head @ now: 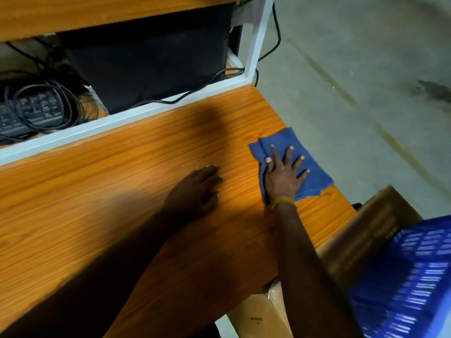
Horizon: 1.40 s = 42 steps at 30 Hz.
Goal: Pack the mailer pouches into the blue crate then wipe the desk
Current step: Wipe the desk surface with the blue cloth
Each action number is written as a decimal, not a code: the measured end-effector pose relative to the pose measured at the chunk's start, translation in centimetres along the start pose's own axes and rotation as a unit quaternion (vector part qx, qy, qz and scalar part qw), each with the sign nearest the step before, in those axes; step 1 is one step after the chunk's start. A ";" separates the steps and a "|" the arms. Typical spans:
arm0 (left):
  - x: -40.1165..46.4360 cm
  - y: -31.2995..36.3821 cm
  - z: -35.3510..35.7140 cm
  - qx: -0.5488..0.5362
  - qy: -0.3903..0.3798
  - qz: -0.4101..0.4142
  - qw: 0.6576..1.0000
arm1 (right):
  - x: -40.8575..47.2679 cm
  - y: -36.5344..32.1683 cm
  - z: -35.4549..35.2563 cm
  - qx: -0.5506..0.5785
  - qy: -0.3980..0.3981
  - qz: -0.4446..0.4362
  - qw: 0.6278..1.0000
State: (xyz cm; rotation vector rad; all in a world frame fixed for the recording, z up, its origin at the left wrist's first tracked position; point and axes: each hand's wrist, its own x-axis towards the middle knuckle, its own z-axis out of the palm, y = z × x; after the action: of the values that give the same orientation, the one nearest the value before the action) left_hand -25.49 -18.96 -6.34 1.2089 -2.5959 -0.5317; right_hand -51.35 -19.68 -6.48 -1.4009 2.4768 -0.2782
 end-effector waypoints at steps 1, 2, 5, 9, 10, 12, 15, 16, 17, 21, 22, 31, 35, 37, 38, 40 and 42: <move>0.0 0.0 0.0 -0.001 0.003 -0.002 1.000 | -0.6 0.5 0.3 -0.017 -0.003 -0.042 0.999; 0.0 -0.1 -0.1 0.001 0.006 -0.007 1.000 | -1.4 1.5 0.4 -0.024 0.001 -0.060 0.998; -0.2 -0.2 -0.2 0.012 0.007 -0.033 0.999 | -2.7 4.4 -0.1 -0.011 0.046 -0.006 0.999; 0.9 -0.8 -0.2 0.010 -0.013 -0.023 1.000 | 1.2 1.0 0.0 0.033 0.037 0.096 0.994; 1.4 -1.0 -0.2 0.017 -0.014 -0.019 1.000 | 2.2 -0.7 0.1 0.022 0.028 0.082 0.996; 2.6 -1.6 -0.3 0.027 -0.022 -0.015 0.999 | 3.1 -3.2 0.6 -0.003 0.007 0.010 1.000; 4.1 -2.6 -0.5 0.012 -0.016 -0.024 0.999 | 1.3 -3.0 1.6 -0.048 -0.009 -0.100 0.994; 4.6 -2.9 -0.6 0.006 -0.008 -0.030 0.999 | 0.4 -2.1 1.7 -0.050 0.001 -0.116 0.992; 4.8 -3.2 -0.6 0.001 0.002 -0.033 0.999 | -0.2 -1.0 1.6 -0.047 0.015 -0.119 0.992; 5.0 -3.6 -0.5 0.007 0.038 -0.051 0.998 | 2.9 -1.3 1.0 -0.008 0.027 -0.028 0.999; 5.0 -3.5 -0.4 0.011 0.044 -0.052 0.998 | 4.4 -2.6 1.2 -0.002 0.019 -0.003 1.000; 5.0 -3.8 -0.5 -0.017 0.051 -0.048 0.997 | 5.9 -4.3 1.8 -0.053 -0.003 -0.165 0.985; 4.8 -4.0 -0.4 -0.023 0.055 -0.042 0.997 | 9.7 -6.4 1.7 -0.016 0.011 -0.072 0.997; 4.9 -3.9 -0.3 -0.018 0.059 -0.046 0.997 | 11.3 -9.5 2.1 -0.008 0.006 -0.056 0.998; 4.9 -3.9 -0.2 -0.014 0.057 -0.048 0.997 | 11.7 -10.8 2.4 -0.013 0.000 -0.076 0.997; 4.9 -4.0 -0.2 -0.015 0.051 -0.047 0.997 | 11.4 -12.1 3.1 -0.037 -0.018 -0.146 0.988; 4.9 -4.1 0.0 -0.031 0.049 -0.040 0.997 | 10.1 -11.0 3.4 -0.054 -0.026 -0.226 0.972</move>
State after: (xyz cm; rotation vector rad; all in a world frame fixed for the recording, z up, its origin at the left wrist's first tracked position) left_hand -25.78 -25.13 -7.75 1.2905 -2.4398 -0.5497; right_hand -46.34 -34.08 -7.86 -1.9829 2.1321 -0.1947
